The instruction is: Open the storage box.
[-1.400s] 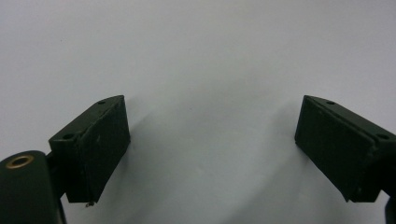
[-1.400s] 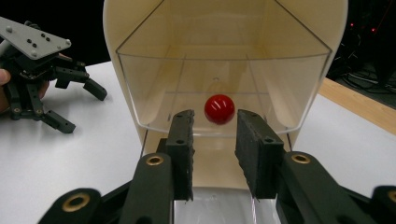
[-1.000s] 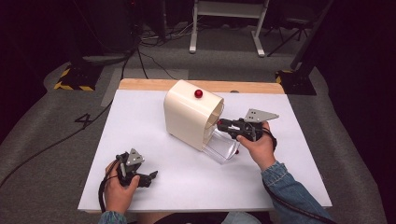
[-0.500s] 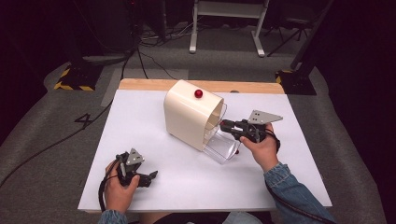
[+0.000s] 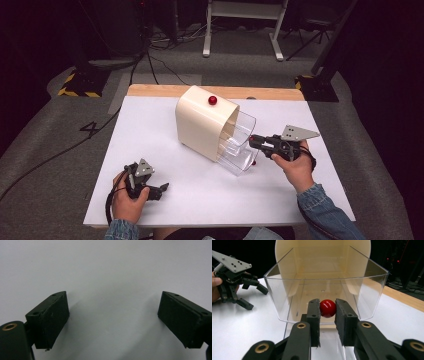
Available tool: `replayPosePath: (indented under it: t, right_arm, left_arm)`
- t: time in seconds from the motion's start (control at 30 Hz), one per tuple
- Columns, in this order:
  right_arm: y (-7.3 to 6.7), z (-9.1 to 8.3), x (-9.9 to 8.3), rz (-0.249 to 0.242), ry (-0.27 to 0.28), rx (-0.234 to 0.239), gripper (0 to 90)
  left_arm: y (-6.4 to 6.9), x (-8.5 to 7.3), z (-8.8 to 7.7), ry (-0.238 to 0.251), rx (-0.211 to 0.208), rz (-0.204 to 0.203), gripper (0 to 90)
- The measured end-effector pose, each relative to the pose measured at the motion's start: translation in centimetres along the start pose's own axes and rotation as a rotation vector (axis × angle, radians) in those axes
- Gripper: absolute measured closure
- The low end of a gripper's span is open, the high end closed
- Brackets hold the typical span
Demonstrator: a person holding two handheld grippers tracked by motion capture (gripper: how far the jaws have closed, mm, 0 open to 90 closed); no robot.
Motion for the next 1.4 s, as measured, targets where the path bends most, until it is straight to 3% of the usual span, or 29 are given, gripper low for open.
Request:
replayPosePath:
  t: [0.37,0.5,0.63,0.97,1.4]
  right_arm:
    - [-0.1,-0.8,-0.4,-0.004,-0.016,-0.007,74.0]
    - [0.1,-1.1,-0.6,0.01,-0.037,-0.011,58.8]
    - [0.3,-2.0,-0.7,0.01,-0.037,-0.023,54.3]
    - [1.1,-5.6,0.1,0.006,-0.029,-0.072,50.7]
    - [2.4,-11.2,-0.8,0.023,-0.116,-0.14,48.4]
  left_arm:
    - [0.0,0.0,0.0,-0.001,-0.002,-0.002,10.3]
    - [0.0,0.0,0.0,0.0,-0.001,-0.001,10.3]
    - [0.0,0.0,0.0,0.0,-0.002,-0.002,10.3]
    - [0.0,0.0,0.0,0.002,0.0,-0.001,10.3]
    - [0.1,0.0,0.0,0.002,0.0,-0.001,10.4]
Point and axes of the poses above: each handheld gripper's, and its own axes: z roughly forward along the jaws, x roughly out of its top, y roughly to its right, the point moved 1 cm from there along z, roughly forward along the jaws, and after that the axes turned 6 degrees about y, right-handed, at the moved point
